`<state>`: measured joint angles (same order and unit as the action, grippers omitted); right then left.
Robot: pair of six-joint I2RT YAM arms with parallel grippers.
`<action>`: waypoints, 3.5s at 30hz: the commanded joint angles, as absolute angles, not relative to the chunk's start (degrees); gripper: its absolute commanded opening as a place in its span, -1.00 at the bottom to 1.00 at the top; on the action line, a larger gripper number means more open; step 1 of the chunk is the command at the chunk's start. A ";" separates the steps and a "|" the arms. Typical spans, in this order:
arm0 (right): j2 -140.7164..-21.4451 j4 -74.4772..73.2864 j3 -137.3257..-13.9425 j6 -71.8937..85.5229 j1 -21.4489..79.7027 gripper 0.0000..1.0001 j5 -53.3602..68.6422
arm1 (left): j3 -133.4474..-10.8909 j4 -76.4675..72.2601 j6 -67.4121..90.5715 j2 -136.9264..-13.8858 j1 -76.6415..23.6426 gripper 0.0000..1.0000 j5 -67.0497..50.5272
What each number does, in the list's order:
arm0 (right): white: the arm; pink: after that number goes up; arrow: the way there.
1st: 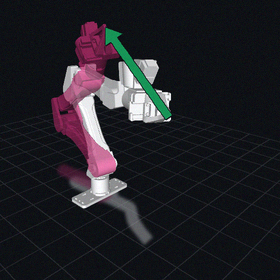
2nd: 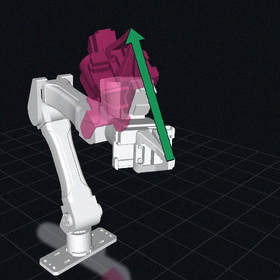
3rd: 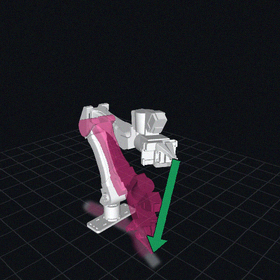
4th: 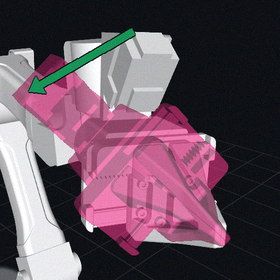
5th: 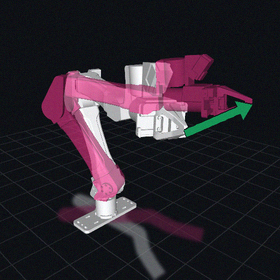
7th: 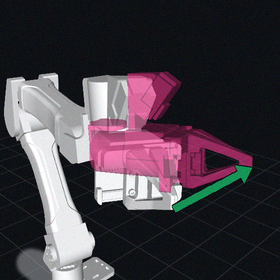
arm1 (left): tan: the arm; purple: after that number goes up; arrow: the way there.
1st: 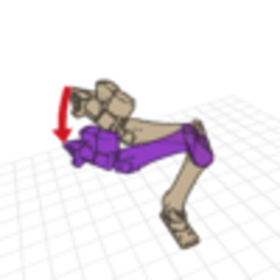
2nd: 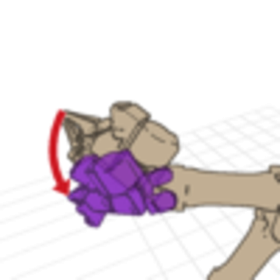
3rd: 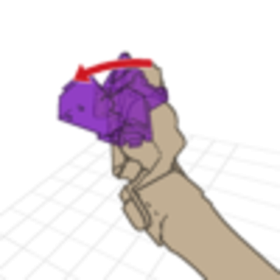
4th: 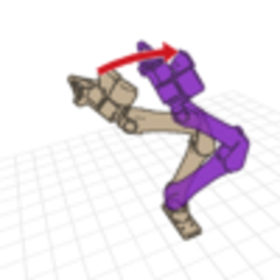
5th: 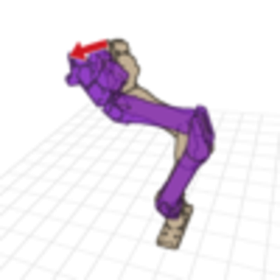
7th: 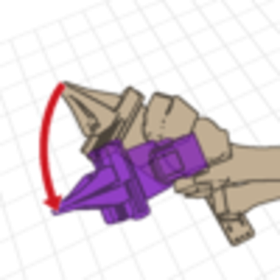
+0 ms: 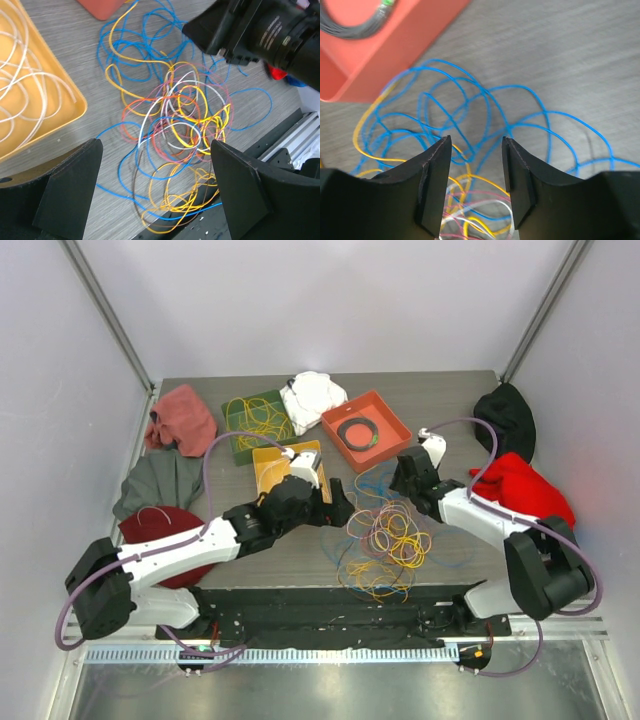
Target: Untangle the cables
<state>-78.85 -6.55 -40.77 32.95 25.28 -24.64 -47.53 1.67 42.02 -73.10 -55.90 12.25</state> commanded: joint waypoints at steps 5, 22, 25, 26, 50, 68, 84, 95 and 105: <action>-88.32 1.41 -46.05 32.17 25.05 0.06 -23.29 | -43.24 1.49 43.33 -68.73 -55.90 0.89 14.85; -56.26 -23.01 -70.63 24.17 34.36 -0.98 -28.23 | -42.45 -2.81 42.63 -65.83 -55.99 1.00 17.75; -53.01 -27.94 -74.44 24.70 34.45 -0.98 -26.29 | -43.42 -5.62 41.49 -66.27 -55.90 1.00 17.93; -51.34 -29.60 -75.14 24.96 34.54 -0.98 -25.24 | -43.85 -6.58 40.88 -65.83 -55.90 0.99 18.02; -61.23 -27.62 -77.95 23.56 34.02 -0.98 -25.84 | -42.29 -4.14 33.30 -50.37 -55.90 0.99 27.07; -93.23 -12.49 -88.68 23.29 25.14 -0.99 -20.66 | -30.76 5.63 37.62 -32.78 -55.90 1.00 30.85; -91.16 -12.92 -77.53 26.01 23.82 0.39 -26.53 | -33.13 6.15 37.97 -38.23 -55.90 1.00 32.61; -77.88 -15.12 -52.32 32.07 20.48 0.34 -28.30 | -31.82 5.63 41.75 -39.90 -55.90 0.99 30.06; -74.80 -17.75 -43.16 39.01 18.11 0.31 -27.51 | -31.91 4.75 43.68 -43.06 -55.90 1.00 26.46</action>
